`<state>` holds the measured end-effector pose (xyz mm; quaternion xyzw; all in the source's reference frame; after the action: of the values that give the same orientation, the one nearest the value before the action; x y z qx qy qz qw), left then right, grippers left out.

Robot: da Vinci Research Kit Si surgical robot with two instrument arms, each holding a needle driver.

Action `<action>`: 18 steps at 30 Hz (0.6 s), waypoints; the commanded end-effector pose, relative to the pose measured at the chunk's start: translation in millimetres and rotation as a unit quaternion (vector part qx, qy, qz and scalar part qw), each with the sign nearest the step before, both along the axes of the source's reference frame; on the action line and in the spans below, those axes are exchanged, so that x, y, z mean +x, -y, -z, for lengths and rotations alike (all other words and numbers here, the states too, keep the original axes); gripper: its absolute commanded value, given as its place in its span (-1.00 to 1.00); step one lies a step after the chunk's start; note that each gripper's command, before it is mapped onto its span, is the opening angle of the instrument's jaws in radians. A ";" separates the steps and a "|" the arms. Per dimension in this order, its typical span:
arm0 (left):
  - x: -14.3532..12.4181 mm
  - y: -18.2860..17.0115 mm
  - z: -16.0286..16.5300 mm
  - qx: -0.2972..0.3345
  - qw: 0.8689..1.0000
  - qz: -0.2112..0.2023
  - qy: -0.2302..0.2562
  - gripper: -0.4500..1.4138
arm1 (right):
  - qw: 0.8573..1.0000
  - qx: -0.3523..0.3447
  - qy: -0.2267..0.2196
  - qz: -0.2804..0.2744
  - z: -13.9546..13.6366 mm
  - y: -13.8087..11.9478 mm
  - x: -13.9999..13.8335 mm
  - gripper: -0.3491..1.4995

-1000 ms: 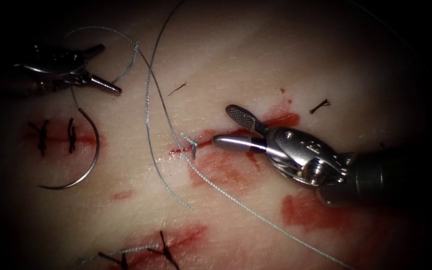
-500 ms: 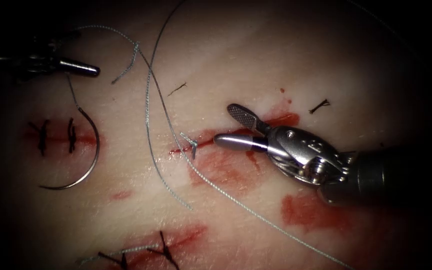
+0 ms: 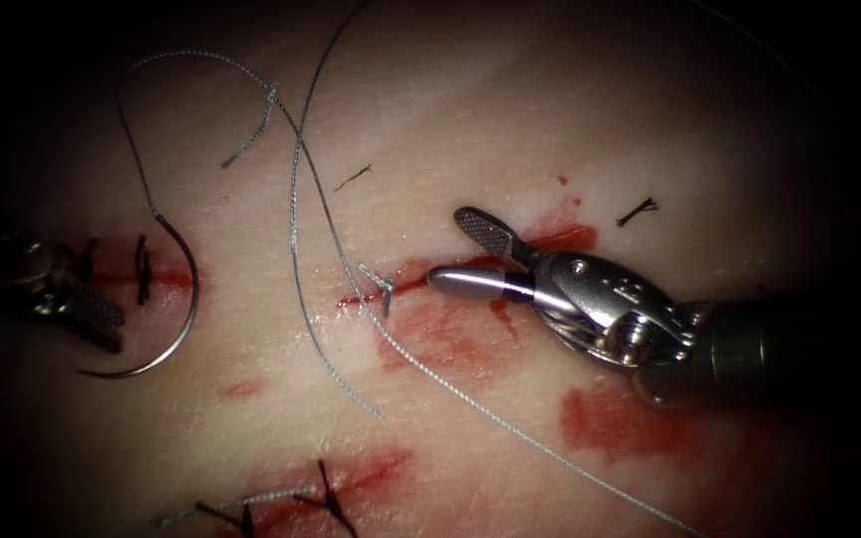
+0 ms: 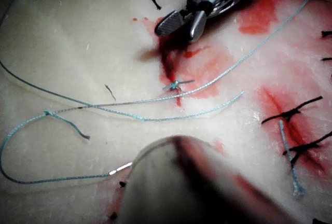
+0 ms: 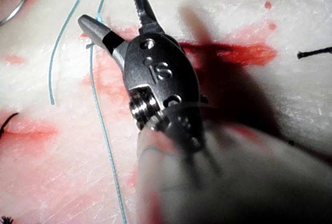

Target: Wound Closure

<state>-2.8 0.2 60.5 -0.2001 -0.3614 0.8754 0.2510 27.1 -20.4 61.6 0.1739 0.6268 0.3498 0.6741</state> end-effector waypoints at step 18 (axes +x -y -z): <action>-2.4 2.6 -4.6 -0.017 0.999 -0.029 -0.018 -0.30 | 1.000 0.000 -0.001 0.001 -0.1 0.6 0.7 0.67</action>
<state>-4.7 -2.1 64.6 -0.1778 -0.3469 0.8921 0.2284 27.0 -20.6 61.4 0.1739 0.6269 0.3497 0.6742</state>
